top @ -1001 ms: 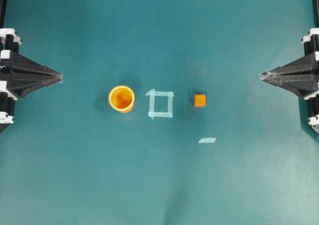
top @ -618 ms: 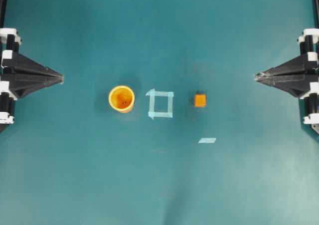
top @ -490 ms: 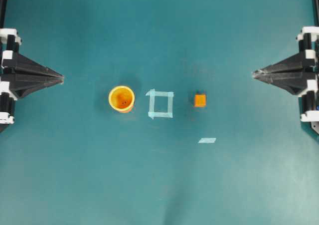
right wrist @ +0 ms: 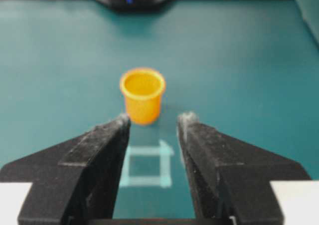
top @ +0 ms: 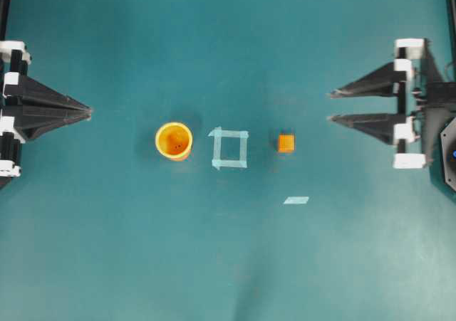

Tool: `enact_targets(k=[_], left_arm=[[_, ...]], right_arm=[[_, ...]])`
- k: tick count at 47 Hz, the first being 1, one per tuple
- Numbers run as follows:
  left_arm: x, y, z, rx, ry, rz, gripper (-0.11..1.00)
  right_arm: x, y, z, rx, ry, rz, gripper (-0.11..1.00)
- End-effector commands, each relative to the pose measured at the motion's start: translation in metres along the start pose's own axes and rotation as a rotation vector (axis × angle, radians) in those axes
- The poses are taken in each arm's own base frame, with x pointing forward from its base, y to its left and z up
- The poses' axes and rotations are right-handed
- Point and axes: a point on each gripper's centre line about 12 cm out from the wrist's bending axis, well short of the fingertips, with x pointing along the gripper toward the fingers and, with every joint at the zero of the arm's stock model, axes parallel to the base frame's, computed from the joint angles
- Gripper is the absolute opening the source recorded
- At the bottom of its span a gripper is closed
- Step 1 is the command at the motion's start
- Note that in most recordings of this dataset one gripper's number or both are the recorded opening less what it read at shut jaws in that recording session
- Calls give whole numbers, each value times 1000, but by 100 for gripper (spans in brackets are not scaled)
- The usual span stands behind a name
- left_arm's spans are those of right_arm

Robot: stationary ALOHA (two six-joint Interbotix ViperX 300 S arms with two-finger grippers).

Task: Move the block to the right with right arm.
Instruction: 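Lower the open right gripper around the orange block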

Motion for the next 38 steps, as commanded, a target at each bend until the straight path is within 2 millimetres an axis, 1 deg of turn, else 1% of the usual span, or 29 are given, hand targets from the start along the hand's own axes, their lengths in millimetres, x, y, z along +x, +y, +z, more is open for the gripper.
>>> enact_targets(k=[1, 14, 17, 23, 30, 38], left_arm=[[3, 0, 10, 5, -21, 0, 0], [3, 0, 9, 6, -18, 1, 0], [3, 0, 9, 5, -18, 0, 0], [3, 0, 9, 5, -17, 0, 0], [3, 0, 9, 5, -17, 0, 0], [3, 0, 9, 5, -17, 0, 0]], right_arm=[[12, -1, 7, 2, 2, -5, 51], [57, -5, -22, -8, 154, -15, 52], [66, -7, -31, -4, 189, -21, 52], [84, -9, -55, -3, 273, -24, 52], [99, -9, -78, -2, 348, -23, 52], [103, -9, -104, -1, 428, -22, 53]])
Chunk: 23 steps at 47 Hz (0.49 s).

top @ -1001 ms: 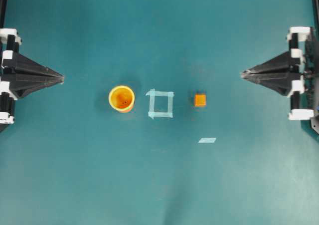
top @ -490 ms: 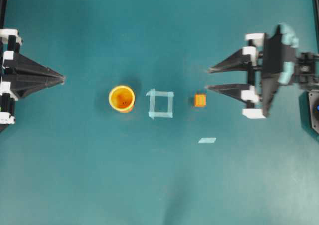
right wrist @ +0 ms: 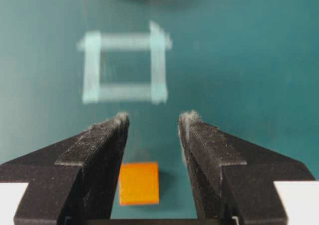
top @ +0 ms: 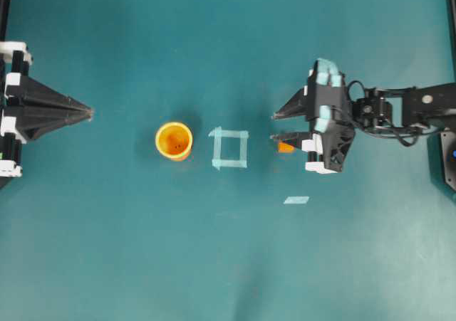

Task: Move the block to the right with right arm.
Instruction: 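Lower the open right gripper around the orange block, then close the right gripper on the orange block and lift it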

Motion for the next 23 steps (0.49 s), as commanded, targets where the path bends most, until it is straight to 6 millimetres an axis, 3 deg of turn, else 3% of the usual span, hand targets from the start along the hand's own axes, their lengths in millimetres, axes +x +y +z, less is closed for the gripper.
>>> enact_targets(k=[1, 23], left_arm=[[2, 0, 11, 3, -25, 1, 0], [2, 0, 10, 5, -23, 0, 0]], right_arm=[[4, -1, 2, 1, -8, -1, 53], [8, 5, -20, 8, 57, 11, 53]])
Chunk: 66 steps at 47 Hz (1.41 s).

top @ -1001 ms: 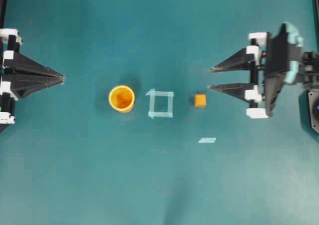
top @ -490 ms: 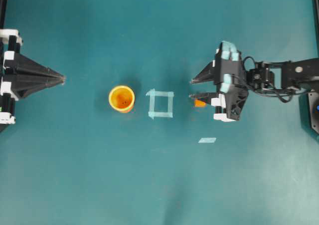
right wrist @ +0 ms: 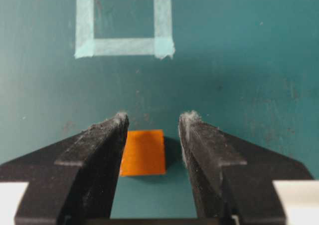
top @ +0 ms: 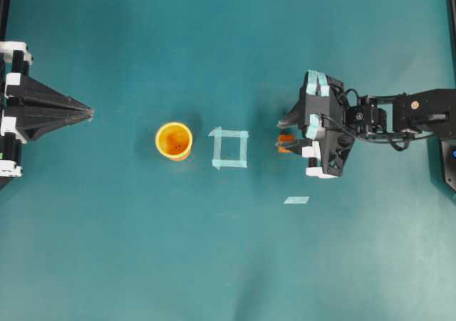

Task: Move the block to the right with right arm.
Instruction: 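Close the right gripper on the orange block and lift it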

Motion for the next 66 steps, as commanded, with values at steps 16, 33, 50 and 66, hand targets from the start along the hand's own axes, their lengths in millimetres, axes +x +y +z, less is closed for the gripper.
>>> enact_targets(k=[16, 33, 50, 66], left_arm=[[2, 0, 10, 3, -23, 2, 0], [2, 0, 8, 3, -6, 0, 0], [2, 0, 8, 3, 0, 0, 0], [1, 0, 8, 3, 5, 0, 0]], right_arm=[[4, 8, -2, -8, -6, 19, 53], [12, 8, -12, -10, 31, 18, 52], [10, 7, -7, -2, 43, 16, 42], [-26, 7, 51, -11, 67, 16, 41]])
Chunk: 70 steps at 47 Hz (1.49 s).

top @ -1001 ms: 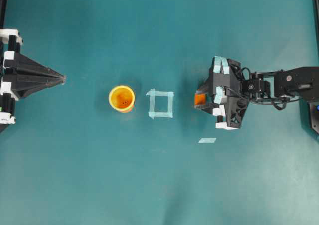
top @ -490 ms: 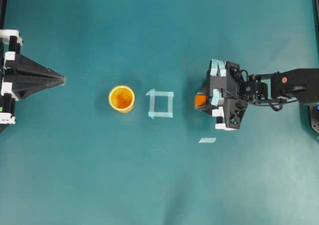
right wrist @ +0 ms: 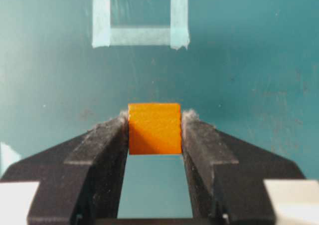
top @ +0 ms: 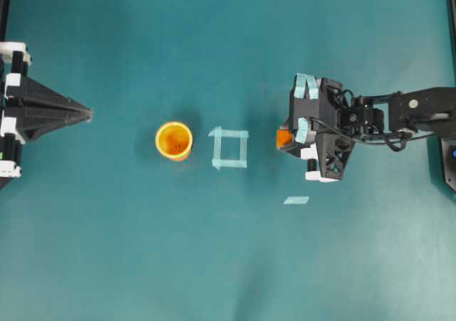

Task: Move the block to the right with right arm.
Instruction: 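Close the right gripper on the orange block and lift it, then carry the held orange block right toward the right table edge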

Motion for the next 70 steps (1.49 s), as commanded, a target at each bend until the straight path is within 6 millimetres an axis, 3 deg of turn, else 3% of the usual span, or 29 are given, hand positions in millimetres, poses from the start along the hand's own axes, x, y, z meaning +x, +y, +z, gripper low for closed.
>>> enact_targets(k=[1, 12, 24, 35, 50, 70], left_arm=[[2, 0, 12, 2, -28, 0, 0], [2, 0, 11, 2, -25, 0, 0], [2, 0, 10, 2, -17, 0, 0], [2, 0, 9, 3, -5, 0, 0], [2, 0, 8, 3, 2, 2, 0], [2, 0, 8, 8, 0, 1, 0]], right_arm=[[-22, 0, 29, -3, -41, 0, 41], [-55, 0, 44, 3, -43, 0, 41], [-88, 2, 45, 8, -84, 7, 41], [-122, 5, 27, 15, -52, 17, 41], [-184, 6, 4, 39, -71, 36, 41], [-214, 6, -37, 80, 6, 38, 41]])
